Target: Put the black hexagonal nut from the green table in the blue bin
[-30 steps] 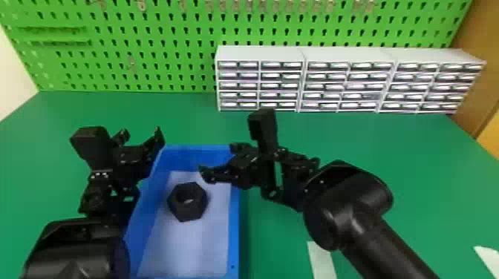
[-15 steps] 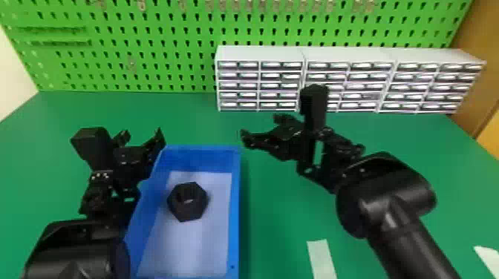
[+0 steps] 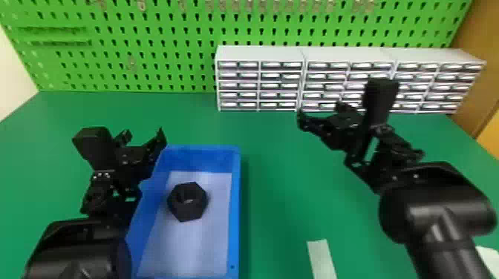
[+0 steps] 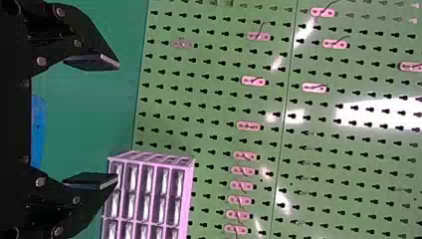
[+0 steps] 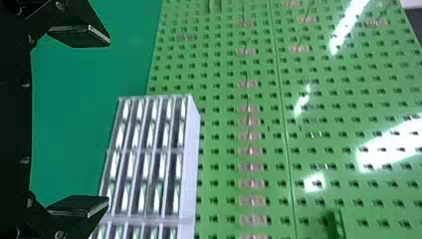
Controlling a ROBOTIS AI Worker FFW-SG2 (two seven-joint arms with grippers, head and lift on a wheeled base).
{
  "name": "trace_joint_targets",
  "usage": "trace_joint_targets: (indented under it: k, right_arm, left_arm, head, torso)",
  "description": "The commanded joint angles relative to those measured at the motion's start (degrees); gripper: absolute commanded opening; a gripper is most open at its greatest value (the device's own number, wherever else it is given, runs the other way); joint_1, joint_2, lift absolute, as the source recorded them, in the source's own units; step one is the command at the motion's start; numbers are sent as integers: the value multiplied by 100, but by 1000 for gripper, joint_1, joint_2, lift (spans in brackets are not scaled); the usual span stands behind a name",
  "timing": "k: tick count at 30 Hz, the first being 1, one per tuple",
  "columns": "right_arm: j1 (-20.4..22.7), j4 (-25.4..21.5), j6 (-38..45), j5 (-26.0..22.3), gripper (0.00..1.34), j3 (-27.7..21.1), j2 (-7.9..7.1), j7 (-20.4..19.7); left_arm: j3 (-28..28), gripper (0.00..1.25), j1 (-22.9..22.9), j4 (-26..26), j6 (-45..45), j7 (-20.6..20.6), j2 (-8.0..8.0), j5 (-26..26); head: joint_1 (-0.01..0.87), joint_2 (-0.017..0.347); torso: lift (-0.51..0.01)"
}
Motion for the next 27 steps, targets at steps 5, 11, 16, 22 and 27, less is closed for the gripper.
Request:
trace_joint_targets:
  k: [5, 11, 16, 22, 27]
  right_arm:
    - [354, -376, -235, 309, 1164, -610, -23, -120]
    - [697, -473, -929, 371, 1161, -900, -59, -234]
    - [1057, -640, -1378, 397, 1152, -1032, -102, -603]
    - [1365, -763, -1518, 432, 1152, -1182, -59, -674]
    - [1655, -859, -1545, 476, 1152, -1243, 38, -683]
  left_arm:
    - [-18, 798, -1, 0, 0, 34, -15, -26]
    - [-27, 798, -1, 0, 0, 51, -15, -35]
    - [-44, 798, -10, 0, 0, 51, -15, -35]
    - [-80, 798, -10, 9, 9, 60, -15, -35]
    - [-80, 798, -45, 18, 9, 60, -15, -35]
  head:
    - [686, 51]
    - [686, 51]
    - [686, 51]
    - [686, 51]
    - [686, 51]
  torso:
    - [-97]
    - [-97]
    - [-97]
    - [-97]
    - [-97]
